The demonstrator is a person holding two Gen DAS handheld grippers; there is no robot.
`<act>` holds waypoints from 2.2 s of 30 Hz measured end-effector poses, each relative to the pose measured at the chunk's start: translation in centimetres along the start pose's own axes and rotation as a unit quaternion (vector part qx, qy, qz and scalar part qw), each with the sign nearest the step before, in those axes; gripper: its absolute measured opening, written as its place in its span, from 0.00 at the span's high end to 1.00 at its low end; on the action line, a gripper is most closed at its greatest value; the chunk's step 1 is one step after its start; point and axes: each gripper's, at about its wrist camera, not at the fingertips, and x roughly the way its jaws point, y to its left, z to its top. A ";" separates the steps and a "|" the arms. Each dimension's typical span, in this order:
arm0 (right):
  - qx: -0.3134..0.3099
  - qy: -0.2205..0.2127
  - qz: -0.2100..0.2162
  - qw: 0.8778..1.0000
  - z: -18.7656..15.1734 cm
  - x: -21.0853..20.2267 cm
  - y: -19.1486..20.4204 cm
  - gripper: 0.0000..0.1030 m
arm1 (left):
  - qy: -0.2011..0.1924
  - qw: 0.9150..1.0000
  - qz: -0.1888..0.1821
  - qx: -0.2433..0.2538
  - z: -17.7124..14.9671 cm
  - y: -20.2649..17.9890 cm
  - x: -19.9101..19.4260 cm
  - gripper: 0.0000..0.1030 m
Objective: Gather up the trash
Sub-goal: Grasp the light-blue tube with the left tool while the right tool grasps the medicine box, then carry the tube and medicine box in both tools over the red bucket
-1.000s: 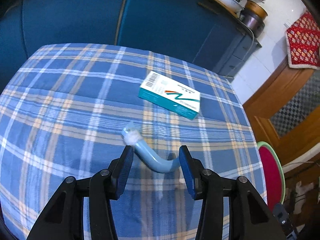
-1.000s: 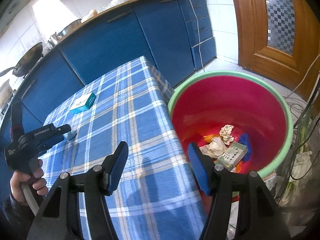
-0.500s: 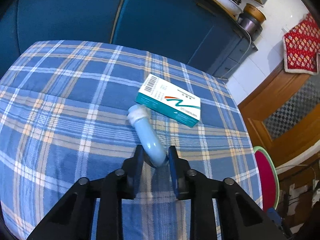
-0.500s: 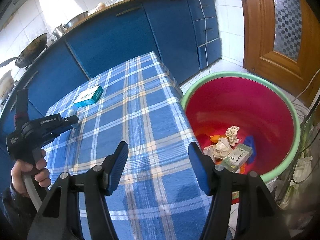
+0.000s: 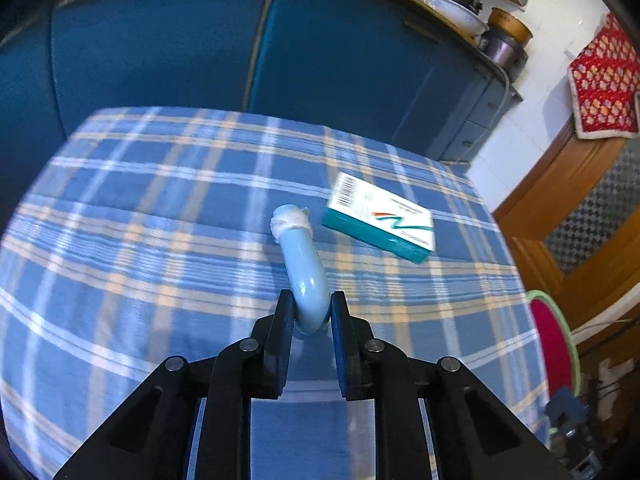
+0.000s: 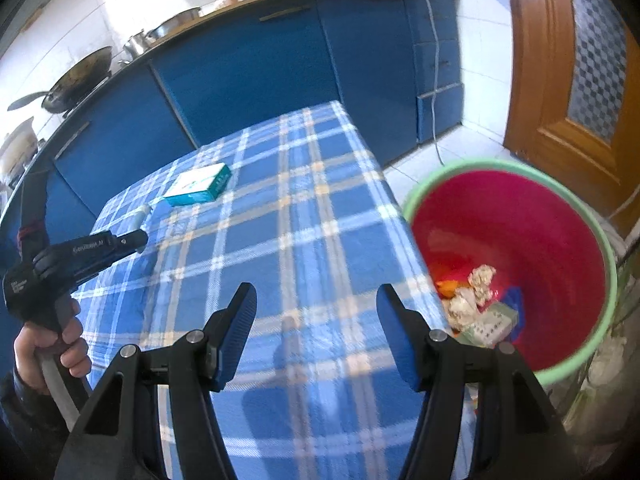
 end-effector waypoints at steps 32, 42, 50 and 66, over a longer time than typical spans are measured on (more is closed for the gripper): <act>-0.319 0.050 0.074 0.943 10.7 16.2 14.5 0.12 | -0.024 0.997 0.071 0.016 -0.4 2.7 0.7 0.82; -0.316 0.102 0.094 0.939 10.4 18.9 15.5 0.29 | -0.024 0.997 0.070 0.016 -0.5 2.7 0.7 0.82; -0.296 0.091 0.086 0.947 9.0 17.1 14.5 0.36 | -0.024 0.997 0.068 0.019 -0.5 2.6 0.7 0.82; -0.162 0.081 0.065 0.981 5.2 10.9 8.9 0.41 | -0.024 0.998 0.027 0.048 -1.1 0.6 0.4 0.82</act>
